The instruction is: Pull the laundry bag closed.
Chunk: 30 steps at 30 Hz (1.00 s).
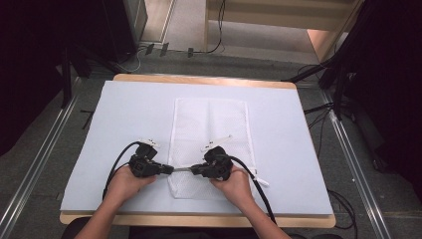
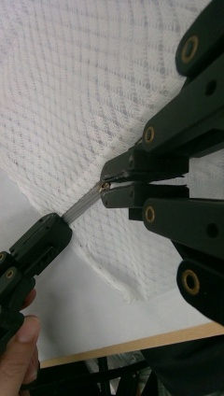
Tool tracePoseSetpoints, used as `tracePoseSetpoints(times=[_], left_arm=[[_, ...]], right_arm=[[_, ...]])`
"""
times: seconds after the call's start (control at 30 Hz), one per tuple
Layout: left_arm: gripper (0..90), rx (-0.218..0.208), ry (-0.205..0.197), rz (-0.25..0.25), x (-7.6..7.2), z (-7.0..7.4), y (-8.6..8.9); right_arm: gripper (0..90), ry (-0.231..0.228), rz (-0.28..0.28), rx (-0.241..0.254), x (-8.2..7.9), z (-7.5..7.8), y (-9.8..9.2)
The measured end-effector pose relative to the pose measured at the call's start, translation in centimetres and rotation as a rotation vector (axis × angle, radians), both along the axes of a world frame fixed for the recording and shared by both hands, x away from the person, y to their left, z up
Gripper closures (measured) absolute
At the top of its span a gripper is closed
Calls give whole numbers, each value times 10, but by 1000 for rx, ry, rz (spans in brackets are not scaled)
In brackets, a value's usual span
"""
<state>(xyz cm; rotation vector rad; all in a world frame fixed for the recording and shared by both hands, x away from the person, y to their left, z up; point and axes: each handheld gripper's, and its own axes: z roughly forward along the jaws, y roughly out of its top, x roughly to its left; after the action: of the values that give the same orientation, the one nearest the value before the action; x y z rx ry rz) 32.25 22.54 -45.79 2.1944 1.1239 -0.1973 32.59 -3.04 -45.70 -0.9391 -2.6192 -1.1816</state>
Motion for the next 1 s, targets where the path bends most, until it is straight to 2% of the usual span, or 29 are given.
tracePoseSetpoints(times=[0.3,0.33,0.43,0.67,1.0], left_arm=[[900,-3,-1,1,0,0,0],[900,-1,1,2,0,0,0],[900,0,1,3,0,0,0],[900,-3,2,1,0,0,0],[900,-6,1,0,0,0,1]], right_arm=[[887,-17,-10,-6,-1,1,-6],[887,-3,-25,3,0,1,-13],[887,4,-29,10,1,0,-16],[887,-14,-25,12,0,1,-17],[887,-14,-29,12,-1,-1,-22]])
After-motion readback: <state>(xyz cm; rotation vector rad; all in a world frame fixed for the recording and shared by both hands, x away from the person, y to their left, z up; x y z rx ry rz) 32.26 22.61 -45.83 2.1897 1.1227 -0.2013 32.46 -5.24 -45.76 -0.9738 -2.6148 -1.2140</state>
